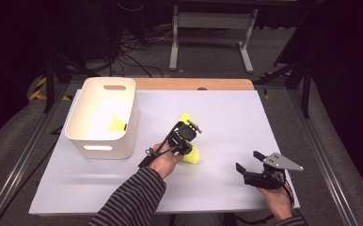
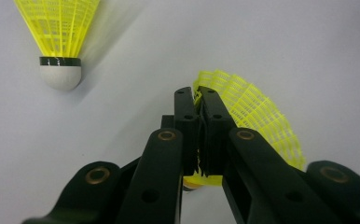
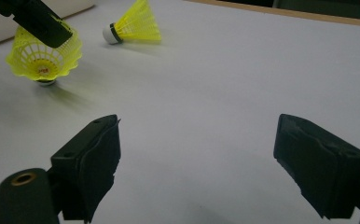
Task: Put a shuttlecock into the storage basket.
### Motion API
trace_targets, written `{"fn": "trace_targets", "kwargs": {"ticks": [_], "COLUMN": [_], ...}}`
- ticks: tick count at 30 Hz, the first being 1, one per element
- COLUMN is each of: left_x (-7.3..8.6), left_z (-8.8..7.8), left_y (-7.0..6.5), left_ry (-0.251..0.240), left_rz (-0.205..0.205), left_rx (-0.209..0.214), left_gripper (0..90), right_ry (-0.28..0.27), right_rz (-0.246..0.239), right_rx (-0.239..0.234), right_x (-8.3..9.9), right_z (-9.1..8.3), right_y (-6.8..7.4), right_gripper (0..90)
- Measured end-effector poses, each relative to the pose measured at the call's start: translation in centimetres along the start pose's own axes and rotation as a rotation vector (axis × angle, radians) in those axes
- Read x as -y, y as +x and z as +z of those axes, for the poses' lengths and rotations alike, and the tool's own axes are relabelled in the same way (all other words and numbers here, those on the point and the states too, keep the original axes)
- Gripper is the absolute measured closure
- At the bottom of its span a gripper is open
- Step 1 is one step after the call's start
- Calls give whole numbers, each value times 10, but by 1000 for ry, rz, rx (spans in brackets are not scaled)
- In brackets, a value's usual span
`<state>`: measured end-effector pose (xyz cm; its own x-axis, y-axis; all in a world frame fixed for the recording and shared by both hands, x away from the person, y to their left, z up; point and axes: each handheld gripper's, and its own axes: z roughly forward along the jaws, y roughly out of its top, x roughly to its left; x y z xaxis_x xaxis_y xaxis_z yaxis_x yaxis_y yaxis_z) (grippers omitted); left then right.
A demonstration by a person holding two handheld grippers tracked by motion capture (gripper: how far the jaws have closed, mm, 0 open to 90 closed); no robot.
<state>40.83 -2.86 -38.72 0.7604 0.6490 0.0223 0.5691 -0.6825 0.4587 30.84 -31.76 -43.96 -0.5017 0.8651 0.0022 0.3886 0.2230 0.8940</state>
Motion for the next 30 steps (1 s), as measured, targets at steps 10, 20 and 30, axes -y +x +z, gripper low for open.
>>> {"fn": "trace_targets", "kwargs": {"ticks": [10, 20, 30], "left_x": [3, 5, 7], "left_z": [-12, -26, -35], "left_y": [6, 12, 19], "left_ry": [-10, -39, -40], "left_rz": [-12, -20, -25], "left_rx": [8, 7, 14], "left_gripper": [887, 888, 888], "right_ry": [1, -7, -11], "right_rz": [-2, 1, 2], "right_rx": [2, -5, -8], "right_x": [0, 0, -1], "right_z": [0, 0, 0], "right_y": [1, 0, 1], "right_gripper": [149, 147, 146]}}
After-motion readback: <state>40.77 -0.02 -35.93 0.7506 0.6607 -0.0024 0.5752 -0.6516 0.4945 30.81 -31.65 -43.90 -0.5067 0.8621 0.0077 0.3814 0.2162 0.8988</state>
